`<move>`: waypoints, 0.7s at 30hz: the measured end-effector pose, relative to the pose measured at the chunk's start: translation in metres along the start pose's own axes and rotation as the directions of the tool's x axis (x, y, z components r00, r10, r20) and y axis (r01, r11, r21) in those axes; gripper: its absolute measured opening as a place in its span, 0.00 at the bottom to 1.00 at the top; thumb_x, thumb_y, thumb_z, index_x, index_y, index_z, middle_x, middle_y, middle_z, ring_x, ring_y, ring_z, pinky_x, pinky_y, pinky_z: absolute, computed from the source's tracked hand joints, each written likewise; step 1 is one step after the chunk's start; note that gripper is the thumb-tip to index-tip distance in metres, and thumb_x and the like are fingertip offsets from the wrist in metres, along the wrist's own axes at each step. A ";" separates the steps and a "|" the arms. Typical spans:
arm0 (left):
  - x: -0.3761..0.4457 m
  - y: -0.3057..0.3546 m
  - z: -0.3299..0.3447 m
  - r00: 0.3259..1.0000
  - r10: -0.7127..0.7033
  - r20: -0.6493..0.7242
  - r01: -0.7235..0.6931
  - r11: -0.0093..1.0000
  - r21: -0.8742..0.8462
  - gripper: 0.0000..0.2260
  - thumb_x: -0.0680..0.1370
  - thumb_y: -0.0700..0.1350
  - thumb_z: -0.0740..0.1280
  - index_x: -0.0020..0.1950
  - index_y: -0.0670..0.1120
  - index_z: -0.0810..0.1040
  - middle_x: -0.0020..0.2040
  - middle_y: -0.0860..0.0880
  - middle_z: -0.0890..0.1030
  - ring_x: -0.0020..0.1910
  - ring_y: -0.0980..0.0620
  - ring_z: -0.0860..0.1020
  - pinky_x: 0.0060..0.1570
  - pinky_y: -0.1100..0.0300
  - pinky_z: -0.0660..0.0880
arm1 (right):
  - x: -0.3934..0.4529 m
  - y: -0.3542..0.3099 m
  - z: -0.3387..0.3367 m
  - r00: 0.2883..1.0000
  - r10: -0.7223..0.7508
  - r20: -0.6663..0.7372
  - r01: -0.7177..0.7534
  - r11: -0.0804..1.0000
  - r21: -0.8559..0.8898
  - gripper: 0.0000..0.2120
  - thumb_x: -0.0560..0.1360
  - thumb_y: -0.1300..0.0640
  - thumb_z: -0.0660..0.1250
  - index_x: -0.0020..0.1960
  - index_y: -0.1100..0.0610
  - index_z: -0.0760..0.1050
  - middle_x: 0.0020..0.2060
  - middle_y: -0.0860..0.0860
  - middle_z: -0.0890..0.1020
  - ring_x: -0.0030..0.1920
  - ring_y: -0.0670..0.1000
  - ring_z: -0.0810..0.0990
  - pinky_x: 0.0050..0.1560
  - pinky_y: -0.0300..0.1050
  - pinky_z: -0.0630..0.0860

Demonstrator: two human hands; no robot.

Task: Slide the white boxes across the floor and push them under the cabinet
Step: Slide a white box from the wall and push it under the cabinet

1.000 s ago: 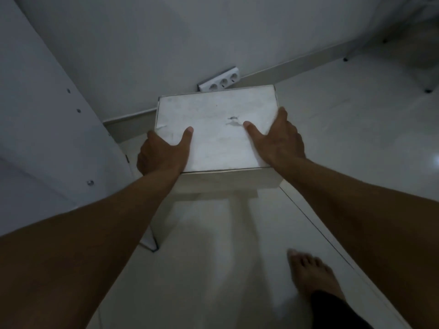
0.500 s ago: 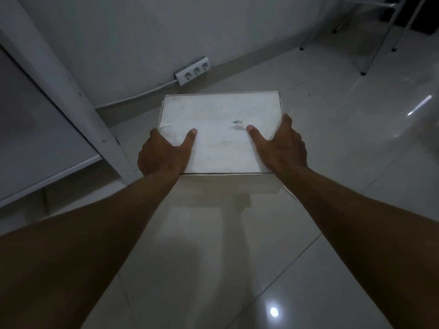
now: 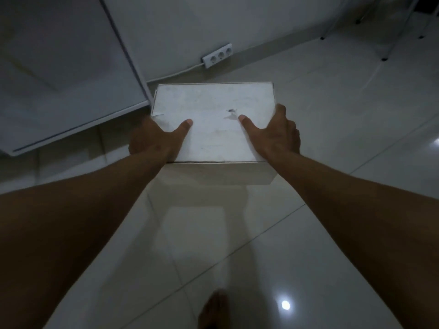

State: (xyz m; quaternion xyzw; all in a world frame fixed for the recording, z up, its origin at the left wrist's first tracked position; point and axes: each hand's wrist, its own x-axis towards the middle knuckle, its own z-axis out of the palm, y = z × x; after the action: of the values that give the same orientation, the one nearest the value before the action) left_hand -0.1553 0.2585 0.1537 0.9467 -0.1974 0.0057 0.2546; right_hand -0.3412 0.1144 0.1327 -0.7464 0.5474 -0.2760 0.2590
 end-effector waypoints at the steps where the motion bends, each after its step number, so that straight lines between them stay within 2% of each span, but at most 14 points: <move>1: -0.007 -0.011 -0.005 1.000 -0.001 -0.005 0.001 1.000 0.009 0.48 0.62 0.79 0.61 0.70 0.46 0.69 0.66 0.44 0.75 0.63 0.41 0.74 0.58 0.49 0.72 | -0.012 -0.002 0.003 1.000 0.000 0.016 0.000 1.000 0.010 0.45 0.65 0.24 0.63 0.70 0.53 0.62 0.59 0.58 0.78 0.56 0.62 0.77 0.51 0.51 0.71; 8: -0.046 -0.108 -0.040 0.997 -0.072 -0.025 0.074 0.996 0.057 0.49 0.61 0.80 0.61 0.70 0.46 0.69 0.66 0.43 0.75 0.62 0.40 0.75 0.58 0.47 0.73 | -0.103 -0.024 0.031 0.993 -0.015 0.115 0.011 0.999 0.039 0.45 0.65 0.25 0.64 0.72 0.52 0.60 0.60 0.58 0.76 0.59 0.62 0.75 0.56 0.52 0.71; 14: -0.052 -0.210 -0.106 0.988 -0.139 -0.071 0.137 0.990 -0.030 0.48 0.61 0.79 0.63 0.68 0.45 0.70 0.64 0.42 0.77 0.61 0.39 0.76 0.57 0.48 0.73 | -0.185 -0.098 0.063 0.984 -0.109 0.143 0.107 0.994 0.024 0.45 0.66 0.25 0.63 0.72 0.52 0.60 0.61 0.58 0.76 0.59 0.61 0.75 0.55 0.51 0.70; 21: -0.037 -0.303 -0.194 0.983 -0.132 -0.125 0.131 0.991 -0.017 0.49 0.60 0.80 0.61 0.68 0.45 0.71 0.66 0.42 0.76 0.63 0.38 0.74 0.59 0.47 0.72 | -0.265 -0.185 0.103 0.978 -0.153 0.141 0.141 0.986 0.092 0.47 0.65 0.24 0.62 0.73 0.53 0.60 0.62 0.58 0.76 0.60 0.61 0.75 0.56 0.51 0.71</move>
State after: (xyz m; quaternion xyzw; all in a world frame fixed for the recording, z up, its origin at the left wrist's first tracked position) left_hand -0.0578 0.6055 0.1728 0.9543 -0.1178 0.0479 0.2703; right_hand -0.2108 0.4272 0.1526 -0.7920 0.4583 -0.2606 0.3081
